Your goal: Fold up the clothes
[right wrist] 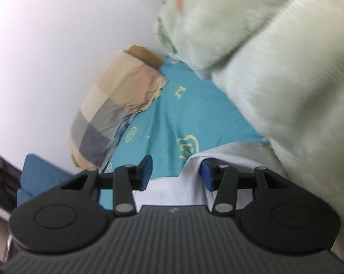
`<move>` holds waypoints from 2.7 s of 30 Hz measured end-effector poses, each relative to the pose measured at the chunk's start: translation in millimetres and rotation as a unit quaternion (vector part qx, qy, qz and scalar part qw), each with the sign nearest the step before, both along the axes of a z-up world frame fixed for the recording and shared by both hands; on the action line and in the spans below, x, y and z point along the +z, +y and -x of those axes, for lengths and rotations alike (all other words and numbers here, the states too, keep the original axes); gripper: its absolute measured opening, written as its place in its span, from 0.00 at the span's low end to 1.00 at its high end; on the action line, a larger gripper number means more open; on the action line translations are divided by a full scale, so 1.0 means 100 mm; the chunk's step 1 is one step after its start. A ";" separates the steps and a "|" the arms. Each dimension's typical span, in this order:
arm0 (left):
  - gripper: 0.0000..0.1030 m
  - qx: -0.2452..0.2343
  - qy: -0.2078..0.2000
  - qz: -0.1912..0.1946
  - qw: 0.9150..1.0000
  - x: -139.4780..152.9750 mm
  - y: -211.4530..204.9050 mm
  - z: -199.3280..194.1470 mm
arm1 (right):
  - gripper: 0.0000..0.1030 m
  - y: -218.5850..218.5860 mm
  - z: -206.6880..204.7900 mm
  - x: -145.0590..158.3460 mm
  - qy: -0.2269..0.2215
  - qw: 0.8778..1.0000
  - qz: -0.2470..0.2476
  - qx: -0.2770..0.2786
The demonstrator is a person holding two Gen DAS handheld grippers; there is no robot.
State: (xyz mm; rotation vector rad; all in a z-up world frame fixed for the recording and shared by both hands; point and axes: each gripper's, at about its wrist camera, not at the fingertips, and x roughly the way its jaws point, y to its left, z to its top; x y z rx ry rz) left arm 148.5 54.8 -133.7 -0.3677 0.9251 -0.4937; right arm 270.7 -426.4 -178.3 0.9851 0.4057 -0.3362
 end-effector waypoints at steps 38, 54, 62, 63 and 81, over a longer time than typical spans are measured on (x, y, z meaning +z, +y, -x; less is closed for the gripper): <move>0.79 0.054 -0.068 0.041 0.995 0.27 0.31 0.04 | 0.09 2.45 -0.91 -0.05 0.017 0.750 0.584 0.309; 0.79 0.043 -0.049 0.037 0.997 0.17 0.25 0.00 | 0.54 0.32 -0.60 0.21 0.120 0.975 0.172 0.072; 0.79 0.047 -0.033 0.032 0.998 0.05 0.25 -0.09 | 0.59 0.45 -1.18 -0.03 0.164 0.963 0.167 0.132; 0.79 0.046 -0.032 0.032 0.998 0.04 0.25 -0.10 | 0.58 0.49 -1.21 -0.05 0.180 0.957 0.186 0.130; 0.79 0.064 -0.080 0.067 0.992 0.27 0.37 0.04 | 0.06 2.18 -0.30 0.39 -0.031 0.802 0.482 0.351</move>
